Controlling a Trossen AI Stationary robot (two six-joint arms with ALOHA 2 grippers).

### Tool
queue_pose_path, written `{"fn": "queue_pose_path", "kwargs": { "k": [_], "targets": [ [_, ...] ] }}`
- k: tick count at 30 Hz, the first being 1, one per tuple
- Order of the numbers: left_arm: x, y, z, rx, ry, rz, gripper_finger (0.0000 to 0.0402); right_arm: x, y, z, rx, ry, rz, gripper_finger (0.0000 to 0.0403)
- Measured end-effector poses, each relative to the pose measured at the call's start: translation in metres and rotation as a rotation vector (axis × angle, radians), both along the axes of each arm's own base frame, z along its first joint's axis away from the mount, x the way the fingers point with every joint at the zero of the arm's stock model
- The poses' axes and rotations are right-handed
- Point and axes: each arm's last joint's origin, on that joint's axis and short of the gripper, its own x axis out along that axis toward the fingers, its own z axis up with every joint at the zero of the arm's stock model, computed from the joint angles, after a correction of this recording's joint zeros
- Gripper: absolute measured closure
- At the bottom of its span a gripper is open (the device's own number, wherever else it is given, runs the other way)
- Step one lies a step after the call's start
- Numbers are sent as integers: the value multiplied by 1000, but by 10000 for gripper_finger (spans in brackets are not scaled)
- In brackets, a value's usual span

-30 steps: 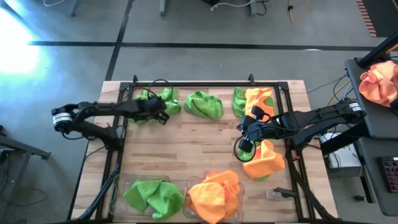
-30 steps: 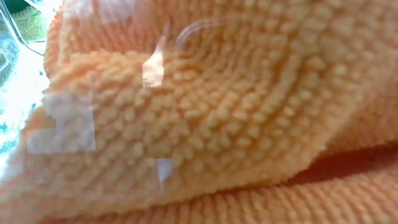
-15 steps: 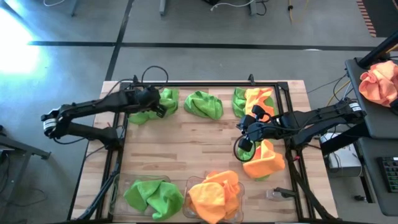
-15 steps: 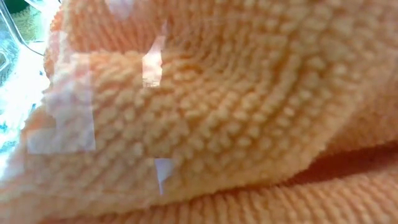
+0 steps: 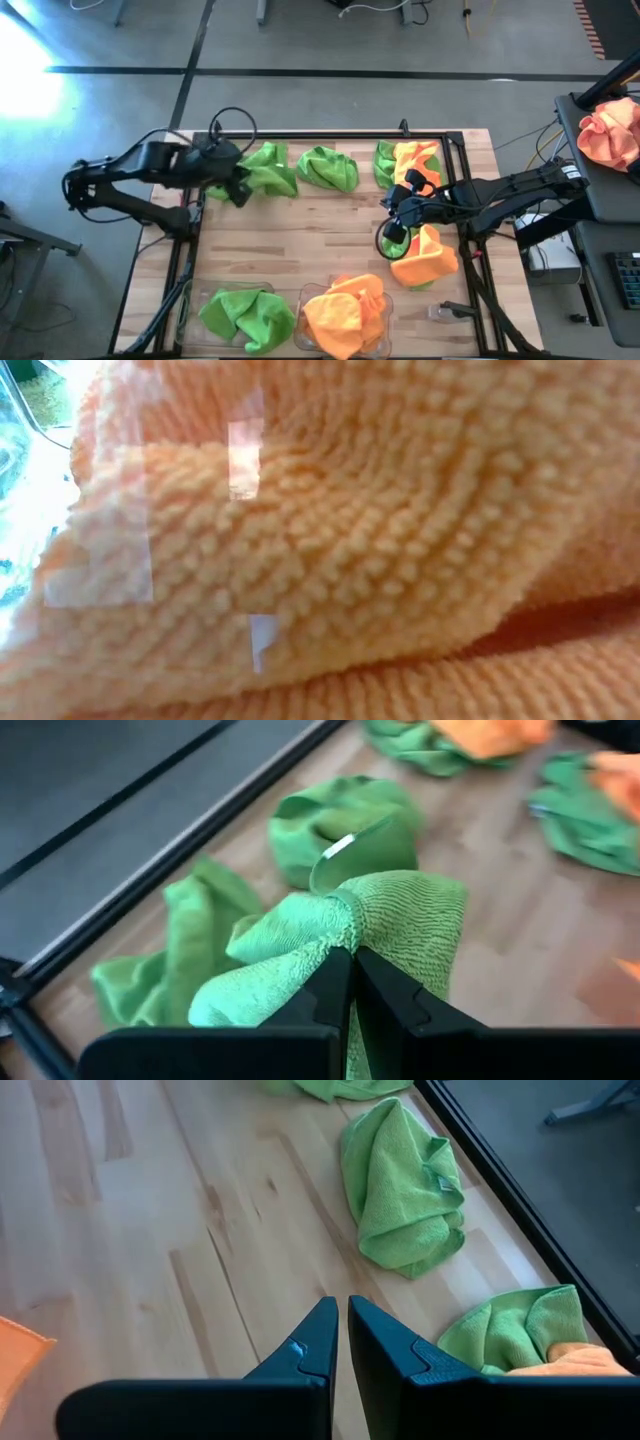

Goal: Sort microfiber towel by color & place in baskets
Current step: Put the green towel into the left transparent bin

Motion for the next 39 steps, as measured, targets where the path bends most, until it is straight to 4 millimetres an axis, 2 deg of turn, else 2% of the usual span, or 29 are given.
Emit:
{"fn": "queue_pose_path", "kwargs": {
  "k": [6,10,16,21,29,34,39],
  "targets": [
    [-15,-33,27,-110,-100,-87,402,-2,-1,-8,-9,38,0,381],
    [-20,-54,42,-193,-206,-129,402,-5,-1,-22,-18,81,1,381],
    [-17,-83,62,-252,-354,-149,401,-14,-3,-53,-31,183,-4,381],
    [-6,-112,73,-320,-377,-208,401,-20,-4,-71,15,215,-64,381],
    [9,-169,87,-393,-342,-301,401,-19,-1,-71,103,198,-63,381],
    [-8,-187,91,-339,-223,-224,401,-18,-1,-70,106,190,-64,381],
    [-21,-212,104,-376,-364,-294,401,-15,-1,-63,117,165,-69,381]
  ]
}}
